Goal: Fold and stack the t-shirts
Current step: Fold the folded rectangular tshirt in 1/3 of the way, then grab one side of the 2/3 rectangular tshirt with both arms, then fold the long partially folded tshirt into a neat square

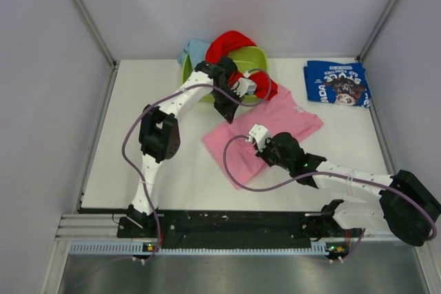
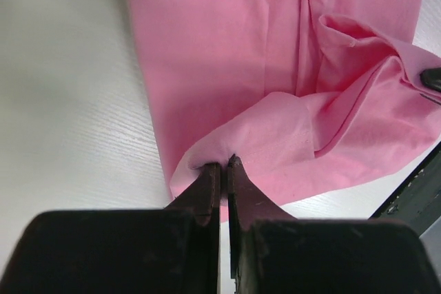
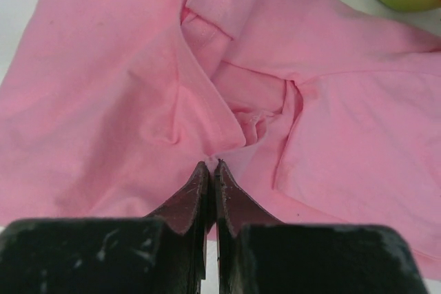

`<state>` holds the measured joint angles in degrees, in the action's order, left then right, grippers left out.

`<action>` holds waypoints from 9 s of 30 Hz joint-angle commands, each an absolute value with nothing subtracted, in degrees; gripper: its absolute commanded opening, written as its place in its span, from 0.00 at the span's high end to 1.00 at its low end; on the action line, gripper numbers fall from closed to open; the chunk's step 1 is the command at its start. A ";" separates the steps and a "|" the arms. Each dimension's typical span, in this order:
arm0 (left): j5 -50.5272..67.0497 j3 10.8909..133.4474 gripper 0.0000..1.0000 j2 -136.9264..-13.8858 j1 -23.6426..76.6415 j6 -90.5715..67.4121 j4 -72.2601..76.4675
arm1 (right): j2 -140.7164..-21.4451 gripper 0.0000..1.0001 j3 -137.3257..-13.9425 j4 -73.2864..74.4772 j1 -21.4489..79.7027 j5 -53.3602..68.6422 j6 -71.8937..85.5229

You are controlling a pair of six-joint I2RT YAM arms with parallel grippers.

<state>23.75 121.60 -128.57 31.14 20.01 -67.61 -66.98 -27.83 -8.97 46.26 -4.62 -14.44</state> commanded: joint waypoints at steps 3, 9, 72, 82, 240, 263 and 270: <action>23.47 123.14 1.00 -129.81 31.55 18.63 -64.17 | -68.20 1.00 -30.59 -5.63 45.09 -10.45 -17.57; 22.33 122.87 1.00 -130.69 31.64 18.81 -62.58 | -71.72 1.00 -30.50 -6.68 44.12 -13.17 -18.72; 28.48 57.32 0.67 -101.79 39.97 37.00 -58.79 | -71.72 0.83 -32.51 4.21 17.93 10.56 26.64; 28.74 68.62 0.47 -95.27 39.12 32.45 -58.82 | -61.54 0.48 -38.50 28.46 17.93 5.01 30.39; 37.09 67.13 1.00 -78.83 43.25 49.24 -49.66 | -40.17 1.00 -35.15 41.05 57.16 24.87 -39.38; 21.10 94.21 1.00 -105.55 35.24 30.85 -36.74 | -50.97 1.00 -27.43 -8.94 9.85 30.50 -4.50; 20.57 98.96 1.00 -108.63 35.24 29.62 -32.79 | -54.40 1.00 -26.10 -16.43 4.31 29.18 -0.35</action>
<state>21.19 94.78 -108.16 35.29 31.09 -37.26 -52.93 -25.78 -6.35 6.90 29.43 -4.51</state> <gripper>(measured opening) 0.025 0.011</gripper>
